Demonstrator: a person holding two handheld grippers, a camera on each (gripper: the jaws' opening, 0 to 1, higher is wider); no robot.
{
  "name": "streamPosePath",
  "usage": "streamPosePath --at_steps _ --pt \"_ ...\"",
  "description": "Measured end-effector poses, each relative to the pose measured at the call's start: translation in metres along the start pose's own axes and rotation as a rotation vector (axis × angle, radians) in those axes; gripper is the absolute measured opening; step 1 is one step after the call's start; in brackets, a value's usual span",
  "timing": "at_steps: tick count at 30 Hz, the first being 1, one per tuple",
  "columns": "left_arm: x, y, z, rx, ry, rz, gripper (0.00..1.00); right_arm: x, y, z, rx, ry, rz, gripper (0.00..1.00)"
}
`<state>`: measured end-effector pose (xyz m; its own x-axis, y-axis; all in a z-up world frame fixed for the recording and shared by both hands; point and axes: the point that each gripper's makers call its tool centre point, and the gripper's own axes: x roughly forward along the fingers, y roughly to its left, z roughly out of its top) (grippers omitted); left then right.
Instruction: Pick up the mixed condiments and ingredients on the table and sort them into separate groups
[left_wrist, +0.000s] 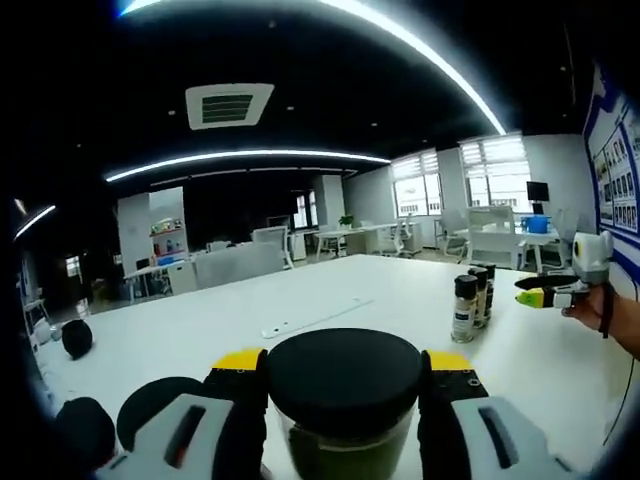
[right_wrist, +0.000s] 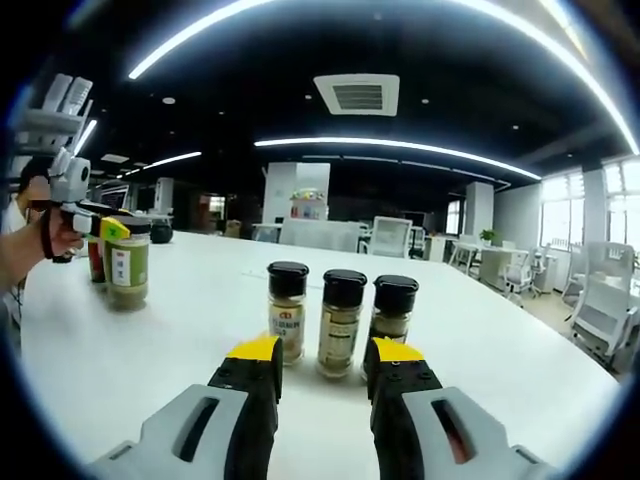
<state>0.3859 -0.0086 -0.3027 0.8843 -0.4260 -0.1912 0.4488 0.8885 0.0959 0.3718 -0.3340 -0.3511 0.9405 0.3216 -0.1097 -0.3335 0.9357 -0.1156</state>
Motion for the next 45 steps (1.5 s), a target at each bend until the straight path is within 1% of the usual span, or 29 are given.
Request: streamPosePath --at_steps 2,4,5,11,14,17,21,23,24,28,33,39,45 --pt "0.003 0.002 0.001 -0.011 -0.004 0.010 0.59 0.000 -0.001 0.001 0.000 -0.002 0.000 0.35" --pt "0.009 0.008 0.001 -0.012 -0.010 0.037 0.59 -0.001 -0.003 0.001 0.001 -0.005 -0.003 0.35" --pt "0.010 0.010 0.001 -0.014 -0.011 0.062 0.59 -0.001 -0.004 0.001 0.001 -0.005 -0.005 0.35" --pt "0.018 0.018 -0.002 -0.052 -0.008 0.121 0.59 -0.003 -0.012 0.001 0.016 -0.010 -0.024 0.35" --pt "0.023 0.017 -0.005 -0.043 -0.002 0.142 0.59 -0.002 -0.010 0.000 0.017 -0.009 -0.020 0.35" --pt "0.029 0.017 -0.009 -0.027 0.019 0.165 0.59 -0.001 -0.009 -0.002 0.013 -0.002 -0.016 0.35" --pt "0.029 0.016 -0.011 -0.018 0.021 0.182 0.59 -0.001 -0.009 0.002 0.019 -0.014 -0.018 0.35" --pt "0.032 0.015 -0.015 0.008 0.039 0.187 0.60 -0.001 -0.010 0.002 0.019 -0.016 -0.019 0.35" --pt "0.031 0.015 -0.015 0.013 0.036 0.192 0.60 -0.001 -0.009 0.001 0.023 -0.016 -0.018 0.35" --pt "0.031 0.015 -0.015 0.007 0.037 0.184 0.60 0.000 -0.007 -0.001 0.024 -0.012 -0.014 0.35" --pt "0.033 0.017 -0.015 0.002 0.036 0.198 0.60 0.000 -0.004 -0.003 0.026 -0.011 -0.007 0.35" --pt "0.034 0.019 -0.017 -0.036 0.038 0.231 0.60 -0.001 -0.004 -0.004 0.026 -0.008 -0.008 0.34" --pt "0.033 0.021 -0.019 -0.070 0.020 0.242 0.60 0.000 -0.003 -0.002 0.018 -0.009 -0.006 0.34"
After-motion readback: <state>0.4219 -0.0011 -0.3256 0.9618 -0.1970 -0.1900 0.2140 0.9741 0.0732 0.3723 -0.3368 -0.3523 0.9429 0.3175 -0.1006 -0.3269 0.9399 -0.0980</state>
